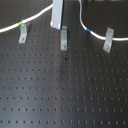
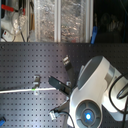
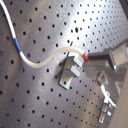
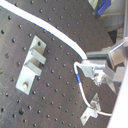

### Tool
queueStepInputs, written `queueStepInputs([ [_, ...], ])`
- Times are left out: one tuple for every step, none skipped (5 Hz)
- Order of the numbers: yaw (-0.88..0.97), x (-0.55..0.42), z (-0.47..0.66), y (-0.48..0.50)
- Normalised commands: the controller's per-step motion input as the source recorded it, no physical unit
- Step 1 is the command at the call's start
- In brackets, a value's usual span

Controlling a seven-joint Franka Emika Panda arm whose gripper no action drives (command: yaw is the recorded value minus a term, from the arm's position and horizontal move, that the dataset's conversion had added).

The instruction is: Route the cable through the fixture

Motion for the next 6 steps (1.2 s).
queueStepInputs([
  [0.0,0.0,0.05,0.0],
  [-0.23,0.028,0.53,0.1],
  [0.51,0.006,0.52,0.333],
  [0.03,0.02,0.16,0.065],
  [-0.03,-0.095,0.19,0.146],
  [-0.53,-0.103,0.23,0.24],
])
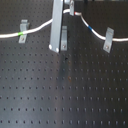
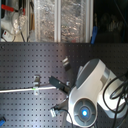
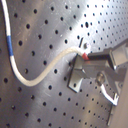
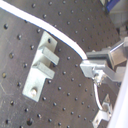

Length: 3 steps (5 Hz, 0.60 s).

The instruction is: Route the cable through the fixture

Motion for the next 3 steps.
queueStepInputs([
  [-0.1,-0.057,0.04,0.128],
  [-0.29,-0.052,0.14,0.197],
  [-0.22,-0.402,0.35,0.31],
])
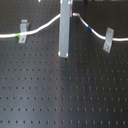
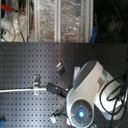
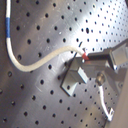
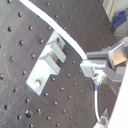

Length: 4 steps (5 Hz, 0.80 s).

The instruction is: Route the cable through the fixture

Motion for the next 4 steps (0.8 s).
queueStepInputs([
  [-0.05,-0.426,0.3,0.353],
  [0.0,0.01,0.01,0.105],
  [0.0,-0.296,0.36,0.224],
  [0.16,-0.508,0.45,0.088],
])
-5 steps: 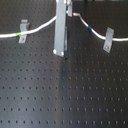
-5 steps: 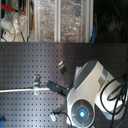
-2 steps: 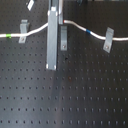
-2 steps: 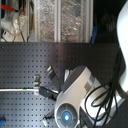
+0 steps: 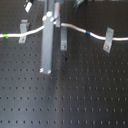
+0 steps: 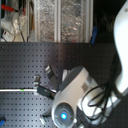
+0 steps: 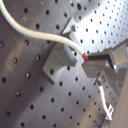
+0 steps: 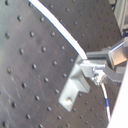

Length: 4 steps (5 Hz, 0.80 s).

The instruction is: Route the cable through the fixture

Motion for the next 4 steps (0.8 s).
queueStepInputs([
  [0.0,0.002,0.0,0.017],
  [0.0,0.004,0.3,0.118],
  [0.0,0.105,0.38,-0.109],
  [-0.03,0.045,0.12,-0.099],
])
